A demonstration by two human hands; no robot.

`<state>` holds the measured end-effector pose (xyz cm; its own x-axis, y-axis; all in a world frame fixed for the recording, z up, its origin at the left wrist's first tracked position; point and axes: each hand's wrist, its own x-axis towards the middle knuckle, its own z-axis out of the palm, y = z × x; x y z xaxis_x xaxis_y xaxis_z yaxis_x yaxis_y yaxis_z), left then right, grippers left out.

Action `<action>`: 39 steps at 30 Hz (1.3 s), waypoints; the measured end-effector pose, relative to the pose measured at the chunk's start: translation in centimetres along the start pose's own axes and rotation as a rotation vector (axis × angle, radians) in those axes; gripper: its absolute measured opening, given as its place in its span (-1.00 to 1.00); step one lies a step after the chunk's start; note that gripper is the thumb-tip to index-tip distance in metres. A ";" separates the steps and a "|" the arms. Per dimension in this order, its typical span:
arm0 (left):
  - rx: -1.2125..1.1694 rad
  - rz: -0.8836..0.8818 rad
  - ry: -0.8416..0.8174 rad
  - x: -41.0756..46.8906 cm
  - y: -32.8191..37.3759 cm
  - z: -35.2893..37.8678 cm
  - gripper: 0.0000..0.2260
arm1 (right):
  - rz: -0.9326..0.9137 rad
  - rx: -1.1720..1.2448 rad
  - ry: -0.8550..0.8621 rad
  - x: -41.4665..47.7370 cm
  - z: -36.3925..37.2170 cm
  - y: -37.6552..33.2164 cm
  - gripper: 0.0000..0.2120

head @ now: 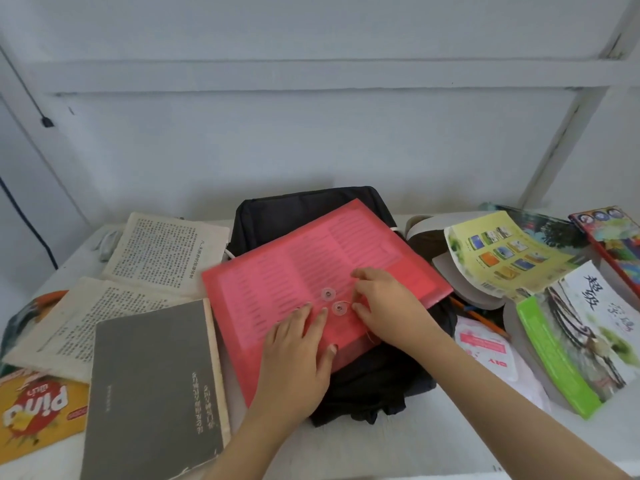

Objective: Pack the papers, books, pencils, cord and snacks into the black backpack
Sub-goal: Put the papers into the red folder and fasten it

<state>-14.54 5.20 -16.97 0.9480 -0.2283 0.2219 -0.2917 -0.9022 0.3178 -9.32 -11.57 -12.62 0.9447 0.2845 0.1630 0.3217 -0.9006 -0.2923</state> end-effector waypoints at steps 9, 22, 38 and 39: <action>-0.118 -0.010 -0.011 -0.9 -1.8 0.3 -0.45 | 0.047 0.043 -0.176 1.4 -1.4 -1.1 -0.90; -0.081 -0.146 -0.047 -0.8 -0.4 0.6 -0.45 | -0.127 -0.029 -0.293 0.8 -0.9 -1.4 -0.69; -0.118 -0.152 -0.065 -0.9 -0.7 0.8 -0.48 | -0.060 0.036 -0.550 5.2 -4.2 -0.6 -0.80; -0.123 -0.151 -0.061 -0.9 -0.7 0.8 -0.48 | -0.094 0.028 -0.548 5.6 -4.4 -0.8 -0.80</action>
<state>-15.04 5.73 -18.15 0.9870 -0.1186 0.1085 -0.1553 -0.8773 0.4541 -4.59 -10.73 -7.31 0.8044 0.4989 -0.3226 0.4005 -0.8564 -0.3258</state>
